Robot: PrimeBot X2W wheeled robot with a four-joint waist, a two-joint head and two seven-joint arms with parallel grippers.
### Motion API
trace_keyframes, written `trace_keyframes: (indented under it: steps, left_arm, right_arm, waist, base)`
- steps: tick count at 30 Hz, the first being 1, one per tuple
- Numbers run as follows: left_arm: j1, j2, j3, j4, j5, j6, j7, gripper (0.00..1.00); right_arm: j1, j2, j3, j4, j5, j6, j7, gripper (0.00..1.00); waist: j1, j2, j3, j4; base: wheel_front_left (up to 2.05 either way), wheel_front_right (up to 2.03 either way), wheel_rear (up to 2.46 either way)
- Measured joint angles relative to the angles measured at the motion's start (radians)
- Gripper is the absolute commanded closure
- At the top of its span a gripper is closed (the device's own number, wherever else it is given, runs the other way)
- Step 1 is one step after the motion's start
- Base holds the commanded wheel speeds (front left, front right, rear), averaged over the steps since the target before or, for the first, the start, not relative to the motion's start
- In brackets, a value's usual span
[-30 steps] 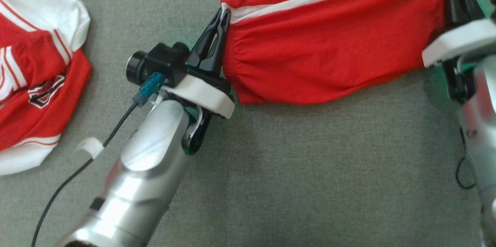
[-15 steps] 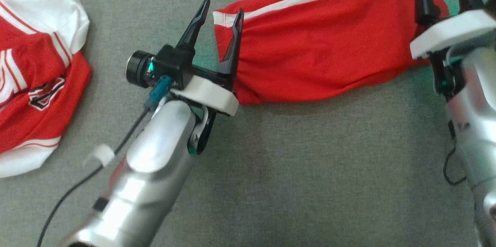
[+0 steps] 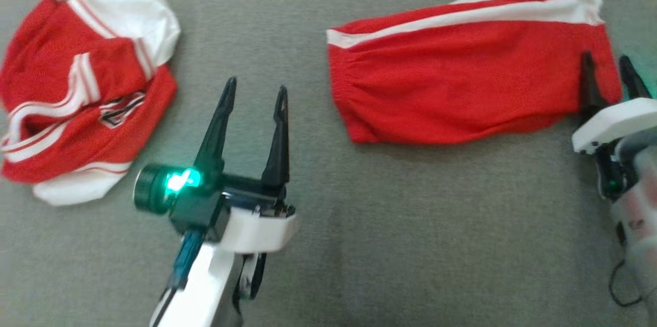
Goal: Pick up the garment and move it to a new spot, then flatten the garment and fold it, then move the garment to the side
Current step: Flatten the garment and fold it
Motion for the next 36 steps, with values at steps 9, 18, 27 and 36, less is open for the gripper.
trace_keyframes:
  steps: [9,18,27,36]
  left_arm:
    - [0.139,-0.017,0.046,-0.103,0.010,0.017,0.000,0.00]
    - [0.166,-0.021,0.062,-0.111,0.037,0.005,0.000,0.00]
    - [0.169,-0.021,0.071,-0.106,0.046,-0.025,0.000,0.00]
    - [0.170,-0.022,0.070,-0.078,0.046,-0.039,0.000,0.00]
  right_arm:
    - [-0.037,-0.027,0.083,0.067,0.126,0.000,0.134,1.00]
    - [-0.029,-0.064,0.121,0.112,0.167,0.000,0.094,1.00]
    - [-0.030,-0.145,0.127,0.065,0.197,0.000,0.048,1.00]
    - [-0.046,-0.092,0.227,-0.165,0.205,0.000,0.036,1.00]
  waist:
    - [0.0001,0.0000,-0.038,0.089]
    - [0.0002,0.0000,-0.076,0.022]
    - [0.0002,0.0000,-0.080,-0.075]
    - [0.0001,0.0000,-0.120,-0.093]
  base:
    - [0.00,0.00,0.00]
    - [0.00,0.00,0.00]
    - [0.00,0.00,0.00]
    - [0.00,0.00,0.00]
